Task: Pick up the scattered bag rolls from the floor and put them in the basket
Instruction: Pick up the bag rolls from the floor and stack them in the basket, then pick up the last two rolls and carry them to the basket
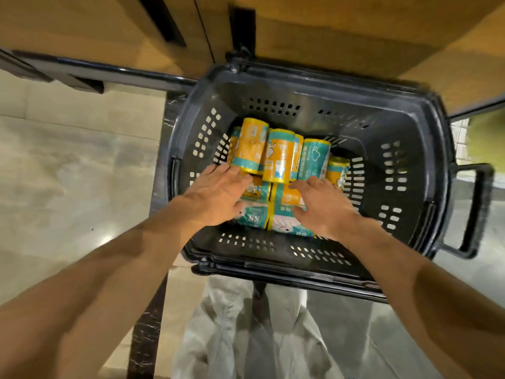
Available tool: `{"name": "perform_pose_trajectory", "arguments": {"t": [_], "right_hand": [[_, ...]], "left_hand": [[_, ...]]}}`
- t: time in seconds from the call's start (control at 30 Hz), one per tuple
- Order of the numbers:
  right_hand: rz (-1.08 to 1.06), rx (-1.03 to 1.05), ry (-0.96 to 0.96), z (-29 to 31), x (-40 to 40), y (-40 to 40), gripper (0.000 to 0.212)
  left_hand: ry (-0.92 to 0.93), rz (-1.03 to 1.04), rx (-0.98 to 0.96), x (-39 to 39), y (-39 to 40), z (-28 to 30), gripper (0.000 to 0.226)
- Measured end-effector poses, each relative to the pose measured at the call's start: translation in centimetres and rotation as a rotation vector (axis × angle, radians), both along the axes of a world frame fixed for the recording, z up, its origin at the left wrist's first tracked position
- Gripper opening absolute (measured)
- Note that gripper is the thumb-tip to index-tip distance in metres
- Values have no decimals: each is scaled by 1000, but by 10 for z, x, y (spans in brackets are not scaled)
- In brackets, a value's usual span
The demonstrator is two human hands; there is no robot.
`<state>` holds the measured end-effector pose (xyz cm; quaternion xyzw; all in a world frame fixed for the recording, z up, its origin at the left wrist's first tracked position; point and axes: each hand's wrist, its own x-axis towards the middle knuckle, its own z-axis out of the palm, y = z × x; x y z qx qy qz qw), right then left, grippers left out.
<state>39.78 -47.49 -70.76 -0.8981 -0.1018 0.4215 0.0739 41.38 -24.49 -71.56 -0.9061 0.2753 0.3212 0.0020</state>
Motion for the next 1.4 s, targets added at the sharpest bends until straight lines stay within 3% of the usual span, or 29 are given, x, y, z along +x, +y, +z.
{"name": "perform_pose_trajectory", "arguments": {"t": [0.1,0.17,0.47,0.67,0.8,1.0,1.23,1.4], "right_hand": [[43,-25,-29,60,20,3,43],[88,-54,-61,108,38,10,37],[369,79,-388,354,90,85,25],[635,121,-558,499,88,160,22],[812,255,-660,585,80,237,20],[1006,424,-682,662,32,385,18],[1038,524,-676,700,-33,538,30],[1045,514,-631,701,-44,618,30]], "left_hand": [[-108,-99,69,6,4,59,43],[-144,-54,109,9,7,105,39],[-387,447,111,22,47,369,35],[-419,629,309,-46,112,527,36],[-518,865,364,-101,179,608,30],[-631,1176,378,-176,298,670,31],[-632,1317,344,-248,430,695,34],[-677,1323,392,-257,499,690,33]]}}
